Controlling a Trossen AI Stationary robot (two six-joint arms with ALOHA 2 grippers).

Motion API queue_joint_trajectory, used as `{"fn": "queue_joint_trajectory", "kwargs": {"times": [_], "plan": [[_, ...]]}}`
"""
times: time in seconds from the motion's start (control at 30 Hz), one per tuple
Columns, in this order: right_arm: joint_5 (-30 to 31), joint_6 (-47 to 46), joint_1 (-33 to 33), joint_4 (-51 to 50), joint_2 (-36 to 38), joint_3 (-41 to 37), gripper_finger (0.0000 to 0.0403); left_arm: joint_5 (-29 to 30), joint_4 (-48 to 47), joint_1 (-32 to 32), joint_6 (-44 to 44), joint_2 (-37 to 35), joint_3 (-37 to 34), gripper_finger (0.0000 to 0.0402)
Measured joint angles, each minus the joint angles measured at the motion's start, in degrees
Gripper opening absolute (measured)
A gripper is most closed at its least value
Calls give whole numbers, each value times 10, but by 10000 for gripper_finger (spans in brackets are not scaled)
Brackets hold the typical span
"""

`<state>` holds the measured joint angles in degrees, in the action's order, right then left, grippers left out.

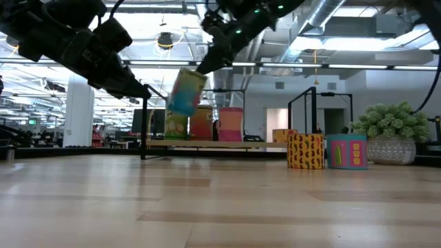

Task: Pick and place cans onto a shelf
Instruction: Put the canned tomatoes on the shelf

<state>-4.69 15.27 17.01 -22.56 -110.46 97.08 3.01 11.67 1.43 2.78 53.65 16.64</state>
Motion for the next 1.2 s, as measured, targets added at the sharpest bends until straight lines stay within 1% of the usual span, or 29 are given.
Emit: {"fn": "queue_joint_trajectory", "kwargs": {"times": [0.23,0.4,0.5,0.6,0.7,1.2], "plan": [[0,19,5,-140,-86,146,0,0,-8,0,0,0,0,93],[2,32,9,-169,-140,216,0,0,-10,0,0,0,0,93],[1,36,15,-179,-160,238,0,0,-14,0,0,0,0,93],[2,39,17,-197,-167,243,0,0,-19,0,0,0,0,93],[2,41,21,-185,-165,246,0,0,-23,0,0,0,0,93],[1,42,39,-223,-164,245,1,0,-20,0,1,0,0,93]]}}
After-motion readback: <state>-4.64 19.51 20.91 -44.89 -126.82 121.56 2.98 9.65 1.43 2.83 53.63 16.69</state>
